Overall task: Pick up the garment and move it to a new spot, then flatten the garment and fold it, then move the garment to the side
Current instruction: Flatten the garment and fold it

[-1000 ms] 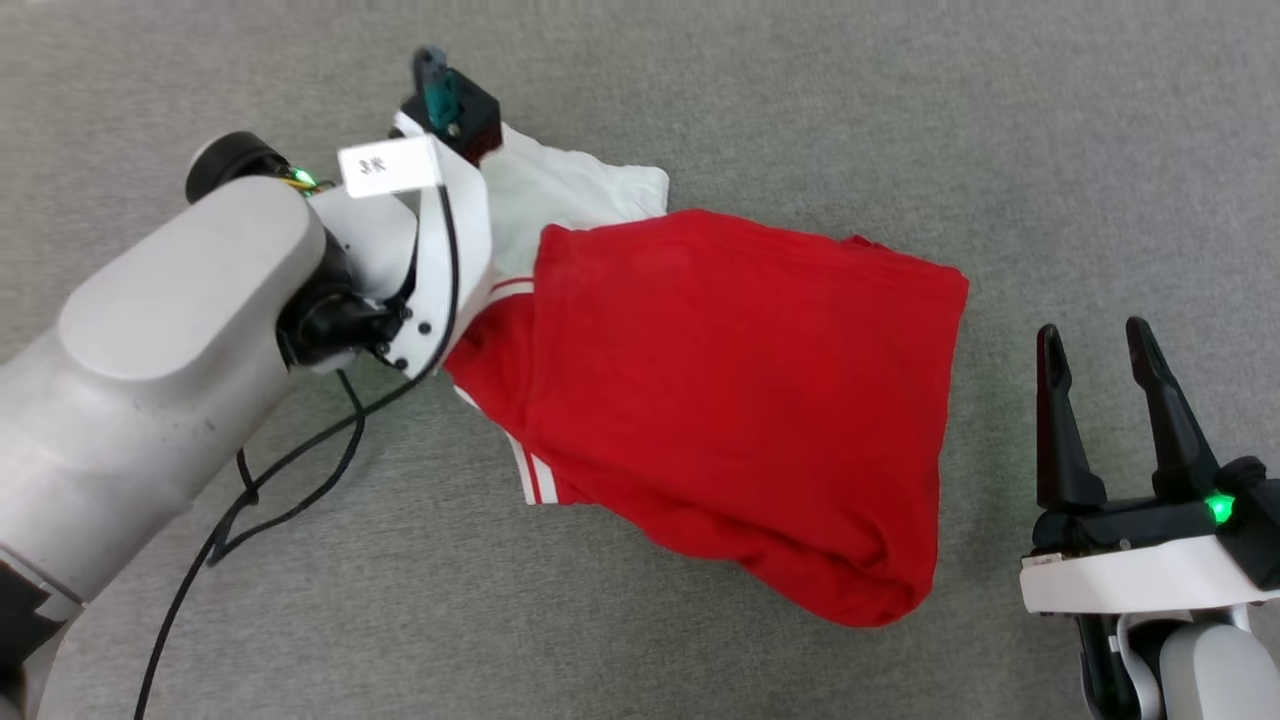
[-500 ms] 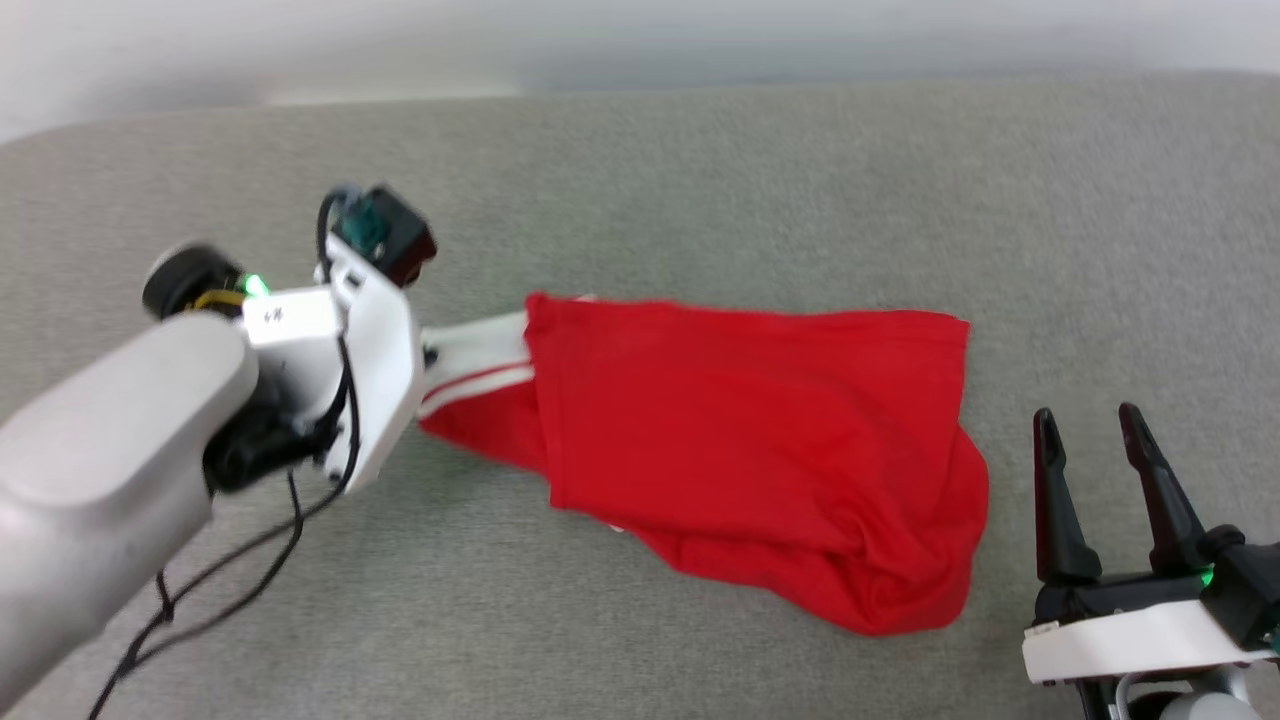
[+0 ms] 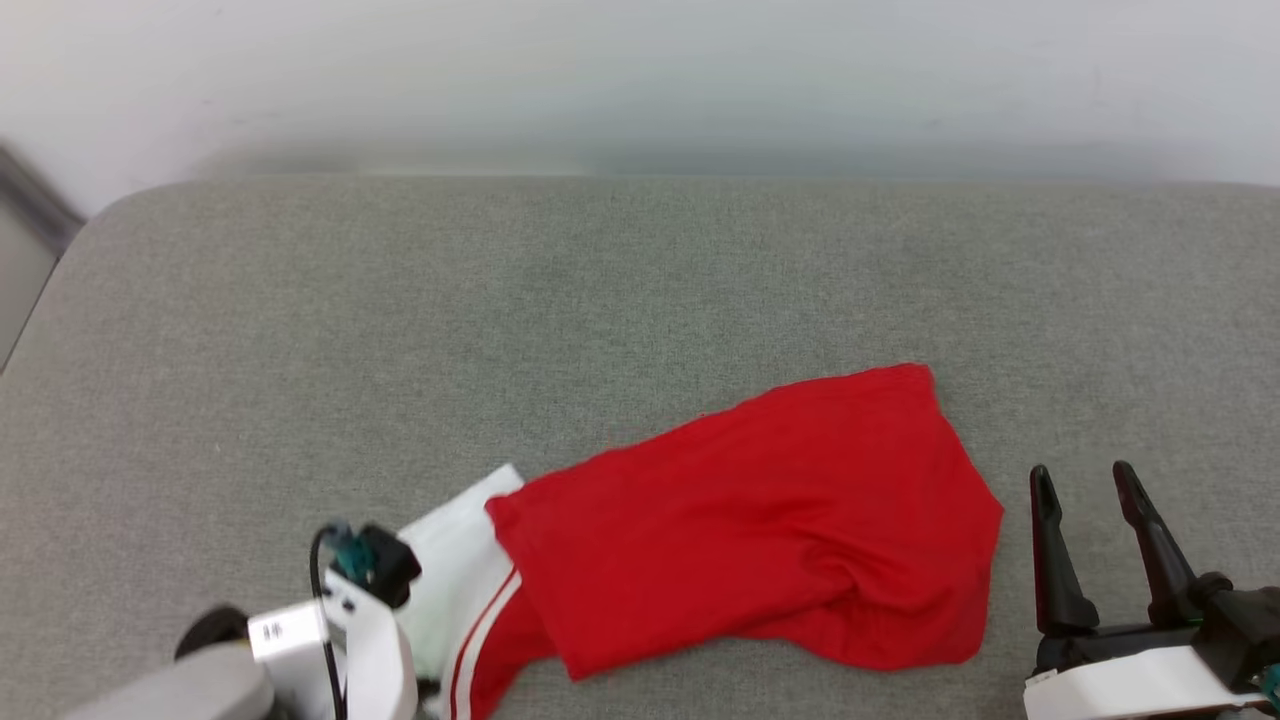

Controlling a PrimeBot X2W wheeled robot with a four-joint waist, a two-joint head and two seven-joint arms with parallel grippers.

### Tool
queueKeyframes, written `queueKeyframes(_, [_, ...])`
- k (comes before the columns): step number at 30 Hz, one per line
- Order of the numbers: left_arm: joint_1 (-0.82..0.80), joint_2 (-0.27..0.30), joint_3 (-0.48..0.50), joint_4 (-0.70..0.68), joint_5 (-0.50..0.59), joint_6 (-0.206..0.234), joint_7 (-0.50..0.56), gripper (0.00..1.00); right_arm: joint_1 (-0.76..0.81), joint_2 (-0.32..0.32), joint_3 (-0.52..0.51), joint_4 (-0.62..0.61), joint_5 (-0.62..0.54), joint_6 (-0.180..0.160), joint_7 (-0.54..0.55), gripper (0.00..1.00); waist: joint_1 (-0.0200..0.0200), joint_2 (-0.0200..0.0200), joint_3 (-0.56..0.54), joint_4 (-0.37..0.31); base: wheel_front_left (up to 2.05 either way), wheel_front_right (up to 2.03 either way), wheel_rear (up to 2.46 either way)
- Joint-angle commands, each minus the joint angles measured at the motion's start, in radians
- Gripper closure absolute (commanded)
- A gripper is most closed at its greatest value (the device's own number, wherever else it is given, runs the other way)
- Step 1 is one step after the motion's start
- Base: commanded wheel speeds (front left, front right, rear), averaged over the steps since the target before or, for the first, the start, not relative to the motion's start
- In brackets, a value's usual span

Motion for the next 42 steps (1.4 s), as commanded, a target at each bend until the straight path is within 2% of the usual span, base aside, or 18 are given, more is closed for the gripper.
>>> queueKeyframes(1, [0.032, -0.006, -0.005, -0.002, -0.008, 0.006, -0.007, 1.0, 0.008, 0.002, -0.003, 0.001, -0.004, 0.0, -0.002, 0.0, 0.0002, 0.0, -0.007, -0.001, 0.0, 0.0, 0.0])
queueKeyframes(4, [0.078, -0.016, -0.003, 0.006, -0.021, 0.01, -0.041, 1.0, 0.02, 0.002, -0.006, 0.006, -0.007, 0.0, -0.002, 0.0, 0.0002, 0.0, -0.025, -0.001, 0.0, 0.0, 0.0])
queueKeyframes(5, [0.084, -0.017, 0.005, 0.012, -0.015, 0.021, -0.064, 0.81, 0.021, 0.002, -0.008, 0.008, -0.007, 0.0, -0.002, 0.0, 0.0002, 0.0, -0.032, 0.001, 0.0, 0.0, 0.0])
queueKeyframes(6, [0.087, -0.019, 0.013, 0.018, -0.004, 0.032, -0.089, 0.0, 0.021, 0.002, -0.012, 0.01, -0.004, 0.0, -0.002, 0.0, 0.0002, 0.0, -0.039, 0.002, 0.0, 0.0, 0.0])
queueKeyframes(10, [0.095, -0.021, 0.032, 0.019, 0.027, 0.063, -0.168, 0.0, 0.018, 0.002, -0.02, 0.004, -0.005, 0.0, -0.002, 0.0, 0.0002, 0.0, -0.061, 0.005, 0.0, 0.0, 0.0])
queueKeyframes(12, [0.095, -0.021, 0.049, 0.01, 0.061, 0.092, -0.236, 0.0, 0.009, 0.002, -0.033, -0.008, -0.004, 0.0, -0.002, 0.0, 0.0002, 0.0, -0.076, 0.01, 0.0, 0.0, 0.0])
queueKeyframes(19, [0.136, -0.048, 0.13, -0.019, 0.143, 0.232, -0.513, 0.0, -0.069, -0.004, -0.075, -0.09, -0.09, 0.0, -0.002, 0.0, 0.0002, 0.0, -0.092, 0.024, 0.0, 0.0, 0.0])
queueKeyframes(22, [0.164, -0.063, 0.169, -0.013, 0.173, 0.303, -0.628, 0.0, -0.119, -0.044, -0.081, -0.106, -0.104, 0.0, -0.002, 0.0, 0.0002, 0.0, -0.09, 0.028, 0.0, 0.0, 0.0])
queueKeyframes(26, [0.21, -0.096, 0.248, -0.021, 0.224, 0.388, -0.681, 0.0, -0.185, -0.127, -0.05, -0.092, -0.109, 0.0, -0.002, 0.0, 0.0002, 0.0, -0.09, 0.031, 0.0, 0.0, 0.0])
queueKeyframes(27, [0.23, -0.119, 0.328, -0.051, 0.278, 0.423, -0.685, 0.0, -0.211, -0.174, -0.025, -0.059, -0.101, 0.0, 0.0, 0.0, 0.0002, 0.0, -0.089, 0.033, 0.0, 0.0, 0.0])
queueKeyframes(28, [0.252, -0.133, 0.371, -0.07, 0.317, 0.439, -0.685, 0.0, -0.23, -0.199, -0.006, -0.048, -0.095, 0.0, 0.019, 0.0, 0.0002, 0.0, -0.089, 0.034, 0.0, 0.0, 0.0])
queueKeyframes(30, [0.32, -0.167, 0.445, -0.098, 0.381, 0.462, -0.684, 0.0, -0.266, -0.243, 0.029, -0.031, -0.07, 0.0, 0.077, 0.0, 0.0002, 0.0, -0.086, 0.034, 0.0, 0.0, 0.0])
queueKeyframes(34, [0.419, -0.242, 0.598, -0.15, 0.503, 0.476, -0.684, 0.0, -0.322, -0.335, 0.131, -0.037, 0.019, 0.0, 0.258, 0.0, 0.0002, 0.0, -0.081, 0.034, 0.0, 0.0, 0.0])
queueKeyframes(39, [0.523, -0.342, 0.746, -0.183, 0.637, 0.447, -0.685, 0.0, -0.382, -0.473, 0.284, -0.073, 0.157, 0.0, 0.528, 0.0, 0.0002, 0.0, -0.066, 0.039, 0.0, 0.0, 0.0])
queueKeyframes(40, [0.556, -0.383, 0.793, -0.187, 0.681, 0.428, -0.685, 0.0, -0.402, -0.524, 0.344, -0.086, 0.224, 0.0, 0.652, 0.0, 0.0002, 0.0, -0.059, 0.042, 0.0, 0.0, 0.0])
queueKeyframes(42, [0.576, -0.423, 0.839, -0.185, 0.72, 0.404, -0.685, 0.0, -0.419, -0.573, 0.41, -0.108, 0.297, 0.0, 0.775, 0.0, 0.0002, 0.0, -0.05, 0.046, 0.0, 0.0, 0.0])
